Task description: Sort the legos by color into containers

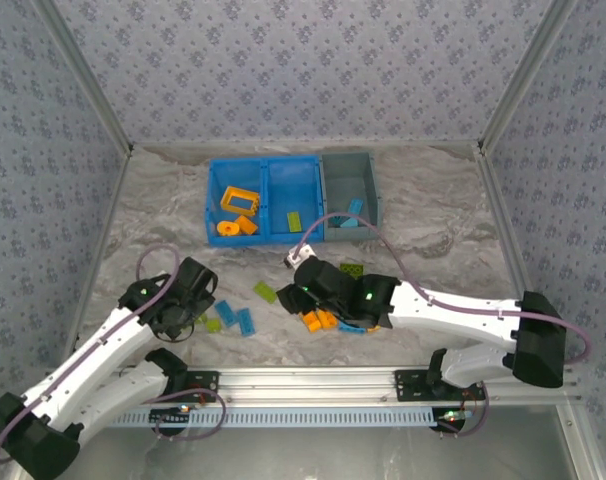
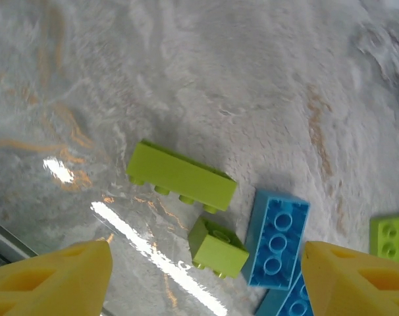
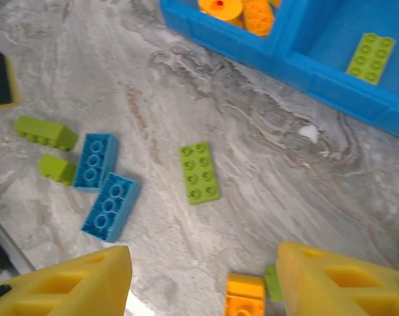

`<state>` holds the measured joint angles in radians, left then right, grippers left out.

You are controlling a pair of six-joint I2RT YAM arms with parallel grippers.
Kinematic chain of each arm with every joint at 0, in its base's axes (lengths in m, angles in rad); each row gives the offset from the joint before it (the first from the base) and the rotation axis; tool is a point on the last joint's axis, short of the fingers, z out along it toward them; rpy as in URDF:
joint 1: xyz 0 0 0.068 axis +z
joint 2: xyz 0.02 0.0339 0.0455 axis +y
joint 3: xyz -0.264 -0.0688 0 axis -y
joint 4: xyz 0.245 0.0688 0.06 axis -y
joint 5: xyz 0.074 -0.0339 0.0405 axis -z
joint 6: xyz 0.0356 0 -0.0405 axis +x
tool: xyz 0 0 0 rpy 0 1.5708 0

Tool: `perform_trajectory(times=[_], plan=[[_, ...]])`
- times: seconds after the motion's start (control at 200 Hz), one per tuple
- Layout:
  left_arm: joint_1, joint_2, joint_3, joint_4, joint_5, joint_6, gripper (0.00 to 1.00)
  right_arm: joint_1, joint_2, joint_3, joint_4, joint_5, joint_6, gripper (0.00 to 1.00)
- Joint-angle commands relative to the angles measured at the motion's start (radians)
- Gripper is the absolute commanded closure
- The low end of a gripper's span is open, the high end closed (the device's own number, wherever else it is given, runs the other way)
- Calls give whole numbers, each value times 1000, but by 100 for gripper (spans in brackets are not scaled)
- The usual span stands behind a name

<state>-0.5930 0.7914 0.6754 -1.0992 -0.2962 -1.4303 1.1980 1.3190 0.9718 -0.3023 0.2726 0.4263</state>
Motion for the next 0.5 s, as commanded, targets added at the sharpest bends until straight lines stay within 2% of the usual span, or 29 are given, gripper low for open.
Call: perform_trajectory(times=[0.0, 0.21, 0.385, 0.495], plan=[[36, -11, -35, 48, 33, -233, 24, 28, 41, 38, 62, -6, 19, 38], [114, 60, -101, 91, 55, -485, 24, 79, 105, 83, 98, -62, -16, 37], [188, 85, -168, 224, 55, -539, 24, 117, 121, 93, 151, -113, -40, 35], [233, 122, -202, 302, 96, -541, 25, 128, 138, 108, 151, -128, -42, 34]])
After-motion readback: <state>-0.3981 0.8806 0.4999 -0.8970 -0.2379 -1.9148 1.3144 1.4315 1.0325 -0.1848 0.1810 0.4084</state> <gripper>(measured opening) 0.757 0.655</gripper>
